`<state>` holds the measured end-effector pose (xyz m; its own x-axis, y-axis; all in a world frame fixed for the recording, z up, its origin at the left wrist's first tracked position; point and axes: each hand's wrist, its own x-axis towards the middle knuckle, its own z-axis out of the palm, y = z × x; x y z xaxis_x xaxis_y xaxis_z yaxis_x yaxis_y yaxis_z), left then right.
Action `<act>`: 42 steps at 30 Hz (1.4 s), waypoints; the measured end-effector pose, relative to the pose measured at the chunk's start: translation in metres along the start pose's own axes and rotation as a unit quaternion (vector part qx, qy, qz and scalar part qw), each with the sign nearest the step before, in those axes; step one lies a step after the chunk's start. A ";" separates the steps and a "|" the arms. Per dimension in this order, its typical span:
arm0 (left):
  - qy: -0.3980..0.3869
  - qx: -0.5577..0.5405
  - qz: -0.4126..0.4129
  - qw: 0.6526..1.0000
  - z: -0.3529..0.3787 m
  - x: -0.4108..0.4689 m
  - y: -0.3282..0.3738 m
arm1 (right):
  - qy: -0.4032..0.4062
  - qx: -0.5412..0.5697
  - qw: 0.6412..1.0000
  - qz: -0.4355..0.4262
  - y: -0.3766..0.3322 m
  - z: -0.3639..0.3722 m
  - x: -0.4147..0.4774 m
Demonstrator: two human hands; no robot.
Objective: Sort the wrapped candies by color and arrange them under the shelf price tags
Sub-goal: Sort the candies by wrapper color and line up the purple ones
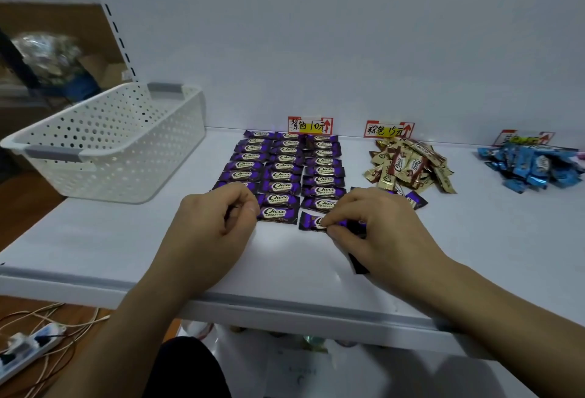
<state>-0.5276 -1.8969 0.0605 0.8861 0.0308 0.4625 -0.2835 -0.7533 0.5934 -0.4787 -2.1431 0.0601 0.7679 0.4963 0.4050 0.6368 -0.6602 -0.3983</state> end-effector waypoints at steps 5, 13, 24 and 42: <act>-0.045 0.056 0.083 0.994 0.003 -0.001 0.001 | 0.007 -0.008 1.000 -0.001 0.000 0.003 0.001; -0.071 0.134 0.100 0.983 0.007 -0.005 0.007 | 0.015 -0.027 1.000 -0.001 0.002 0.006 0.002; -0.071 0.114 0.103 0.986 0.006 -0.004 0.004 | 0.074 -0.011 0.997 0.023 0.024 -0.039 0.004; -0.238 0.237 0.169 0.927 0.089 0.007 0.101 | -0.148 -0.064 0.986 -0.047 0.074 -0.070 -0.025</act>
<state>-0.5169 -2.0309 0.0650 0.8693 -0.4680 0.1592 -0.4816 -0.8744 0.0590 -0.4557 -2.2437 0.0776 0.7050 0.6885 0.1701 0.7062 -0.6599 -0.2563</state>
